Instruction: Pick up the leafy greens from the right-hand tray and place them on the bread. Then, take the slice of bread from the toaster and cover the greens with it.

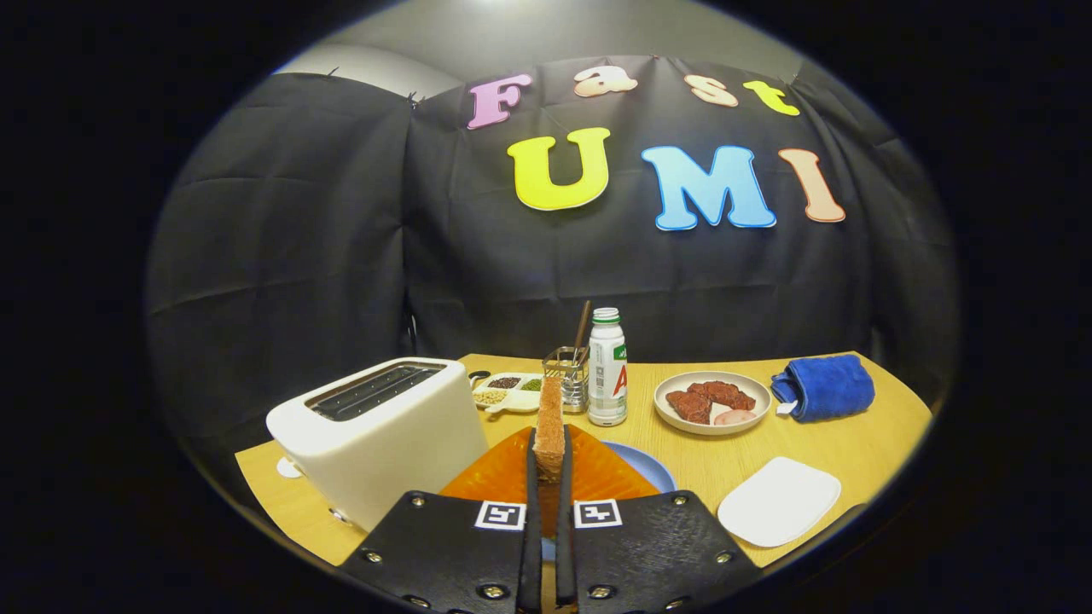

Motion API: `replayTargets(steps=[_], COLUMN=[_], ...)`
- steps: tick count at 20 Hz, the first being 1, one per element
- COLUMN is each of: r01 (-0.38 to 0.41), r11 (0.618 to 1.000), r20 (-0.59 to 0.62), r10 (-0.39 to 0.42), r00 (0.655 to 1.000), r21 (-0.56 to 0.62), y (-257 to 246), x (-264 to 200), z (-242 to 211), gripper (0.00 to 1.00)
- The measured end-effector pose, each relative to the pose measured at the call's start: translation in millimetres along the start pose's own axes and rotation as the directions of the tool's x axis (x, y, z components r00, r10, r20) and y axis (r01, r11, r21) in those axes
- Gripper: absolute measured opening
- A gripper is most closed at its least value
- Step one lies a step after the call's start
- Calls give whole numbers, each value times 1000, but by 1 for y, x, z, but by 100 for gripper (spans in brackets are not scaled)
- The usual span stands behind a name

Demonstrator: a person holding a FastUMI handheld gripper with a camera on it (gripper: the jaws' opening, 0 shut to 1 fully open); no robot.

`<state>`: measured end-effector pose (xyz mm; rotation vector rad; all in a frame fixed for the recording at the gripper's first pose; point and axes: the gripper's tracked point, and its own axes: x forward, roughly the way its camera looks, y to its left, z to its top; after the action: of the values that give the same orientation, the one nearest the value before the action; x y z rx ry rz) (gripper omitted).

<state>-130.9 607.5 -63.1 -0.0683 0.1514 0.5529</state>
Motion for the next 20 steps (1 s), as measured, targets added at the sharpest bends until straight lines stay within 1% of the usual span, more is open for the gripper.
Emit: replayTargets(steps=[2, 5, 7, 16, 20], r01=[-11, -50, -57, -66, -40], r11=[1000, 998, 998, 998, 999], r20=[-2, -13, -14, -51, -63], r10=[11, 50, 57, 64, 39], r00=[1000, 999, 998, 997, 997], r21=[-21, -27, -31, -25, -22], y=[10, 29, 34, 38, 23], x=[2, 7, 10, 22, 28], z=[-6, -11, -12, -32, -38], gripper=[7, 7, 6, 7, 7])
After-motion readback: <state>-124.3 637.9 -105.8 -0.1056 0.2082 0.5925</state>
